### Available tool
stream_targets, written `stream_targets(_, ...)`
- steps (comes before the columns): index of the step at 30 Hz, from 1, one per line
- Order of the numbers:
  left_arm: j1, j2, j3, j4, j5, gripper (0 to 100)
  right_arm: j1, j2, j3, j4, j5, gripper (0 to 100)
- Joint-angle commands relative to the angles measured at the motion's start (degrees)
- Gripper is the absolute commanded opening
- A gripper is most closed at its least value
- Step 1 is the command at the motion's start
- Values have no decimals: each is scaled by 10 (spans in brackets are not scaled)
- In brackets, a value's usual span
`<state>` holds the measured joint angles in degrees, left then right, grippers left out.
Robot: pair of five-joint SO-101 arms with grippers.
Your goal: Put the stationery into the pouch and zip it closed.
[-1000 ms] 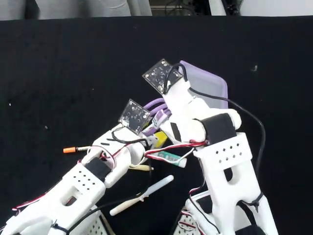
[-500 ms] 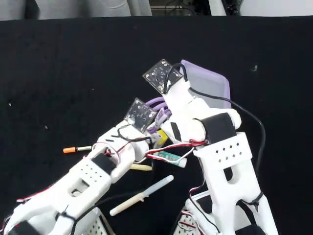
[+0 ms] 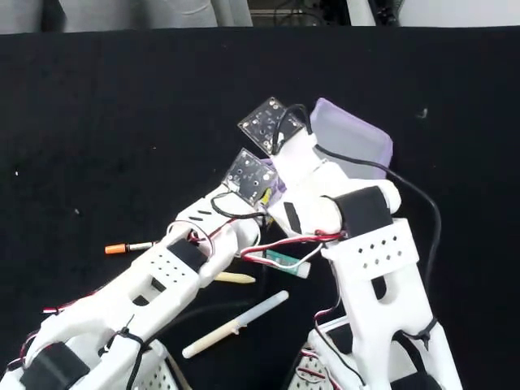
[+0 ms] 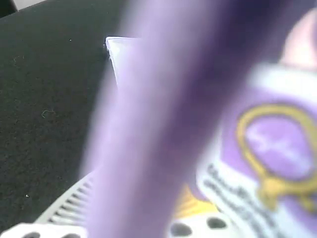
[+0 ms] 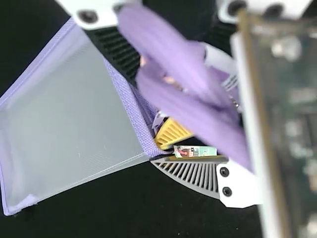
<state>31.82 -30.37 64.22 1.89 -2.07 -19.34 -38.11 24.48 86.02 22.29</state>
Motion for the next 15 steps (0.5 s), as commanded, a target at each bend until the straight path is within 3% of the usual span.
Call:
stream_targets(1,-9,0,-31,-6,-4,29,-5,-5,-36,7,3,12)
stream_targets(7,-51,-4,-29,-3,-4,28,3,-5,-36,36,3,12)
stream_targets(15,-108,-4,-20,7,-3,28,136,-5,-34,40,33,12)
